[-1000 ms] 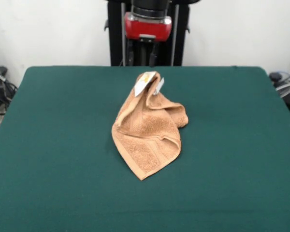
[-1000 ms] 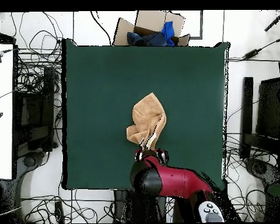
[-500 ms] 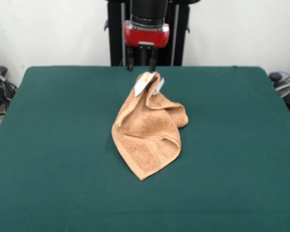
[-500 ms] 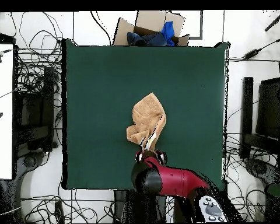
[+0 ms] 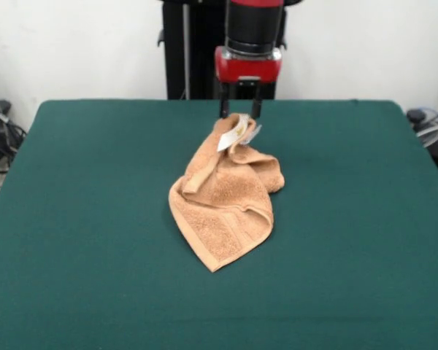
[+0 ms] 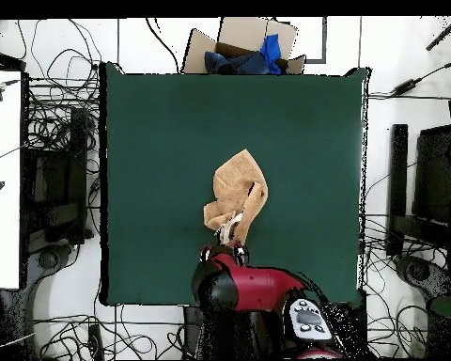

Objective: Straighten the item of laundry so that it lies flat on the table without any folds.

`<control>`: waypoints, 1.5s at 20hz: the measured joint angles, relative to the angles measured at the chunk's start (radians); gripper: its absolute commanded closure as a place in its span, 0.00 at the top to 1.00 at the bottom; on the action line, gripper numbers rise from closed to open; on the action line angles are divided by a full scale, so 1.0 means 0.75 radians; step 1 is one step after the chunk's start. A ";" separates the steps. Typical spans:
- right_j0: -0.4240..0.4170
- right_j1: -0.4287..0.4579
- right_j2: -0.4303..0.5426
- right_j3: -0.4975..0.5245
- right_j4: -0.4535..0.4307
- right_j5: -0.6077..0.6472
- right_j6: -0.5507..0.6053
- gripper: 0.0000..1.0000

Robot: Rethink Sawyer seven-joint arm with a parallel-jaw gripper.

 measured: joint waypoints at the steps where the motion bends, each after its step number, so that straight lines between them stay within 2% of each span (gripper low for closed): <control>1: 0.005 0.005 0.000 0.000 0.000 -0.004 0.000 1.00; 8: 0.038 0.042 -0.002 -0.002 0.001 -0.038 0.000 1.00; 9: 0.038 0.046 -0.002 -0.002 0.001 -0.040 0.000 0.00; 22: 0.016 0.042 -0.002 -0.002 0.001 -0.040 0.000 0.00; 30: -0.021 -0.009 0.003 -0.002 0.002 -0.033 0.000 0.00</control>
